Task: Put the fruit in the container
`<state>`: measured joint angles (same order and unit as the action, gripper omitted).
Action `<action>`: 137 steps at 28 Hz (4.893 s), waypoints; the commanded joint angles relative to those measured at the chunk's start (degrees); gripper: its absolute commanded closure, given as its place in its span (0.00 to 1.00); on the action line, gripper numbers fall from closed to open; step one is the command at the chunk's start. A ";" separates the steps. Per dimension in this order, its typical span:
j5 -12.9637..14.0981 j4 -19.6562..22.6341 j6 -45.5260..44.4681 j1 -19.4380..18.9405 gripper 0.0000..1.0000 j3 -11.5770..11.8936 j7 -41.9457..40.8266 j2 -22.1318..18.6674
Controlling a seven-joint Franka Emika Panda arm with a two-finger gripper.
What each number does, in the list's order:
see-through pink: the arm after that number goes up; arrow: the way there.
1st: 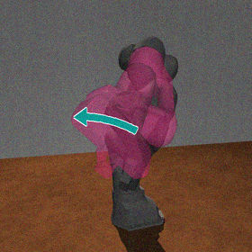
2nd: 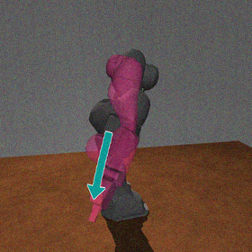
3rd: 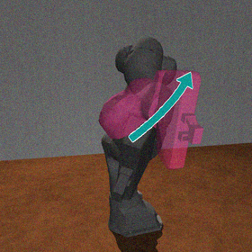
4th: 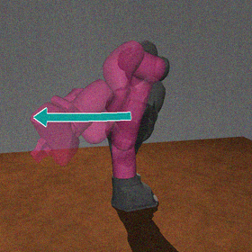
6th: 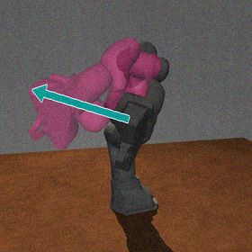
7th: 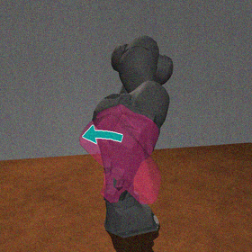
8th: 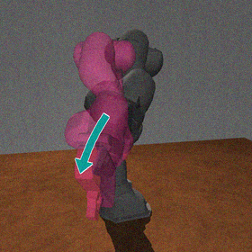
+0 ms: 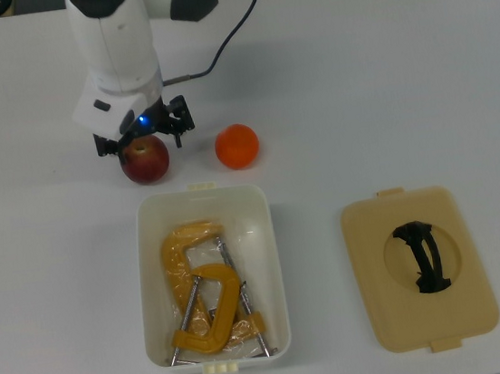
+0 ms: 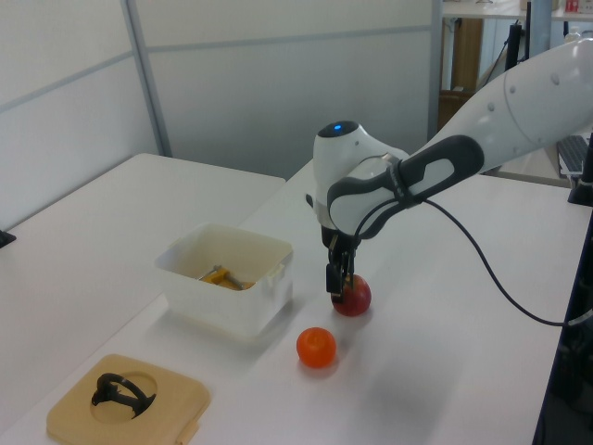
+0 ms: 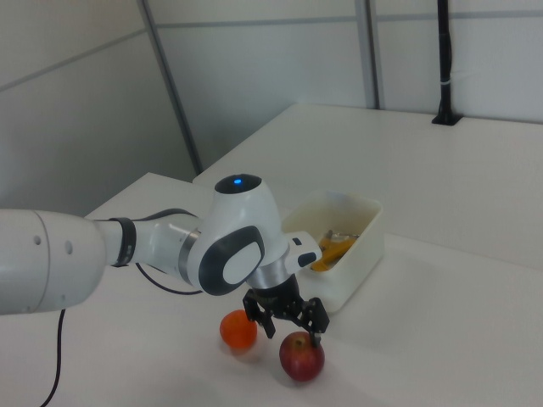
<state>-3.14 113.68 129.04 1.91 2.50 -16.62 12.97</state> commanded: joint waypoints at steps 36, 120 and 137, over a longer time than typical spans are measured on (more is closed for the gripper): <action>6.04 -20.16 -5.84 -0.24 0.79 -0.92 8.79 3.11; -10.04 -15.86 -25.07 -9.56 1.00 -7.60 15.83 11.29; 1.38 -30.80 -30.53 -8.59 0.99 -2.69 15.39 7.33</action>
<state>-5.31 84.95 97.69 -6.79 -3.74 -0.12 20.44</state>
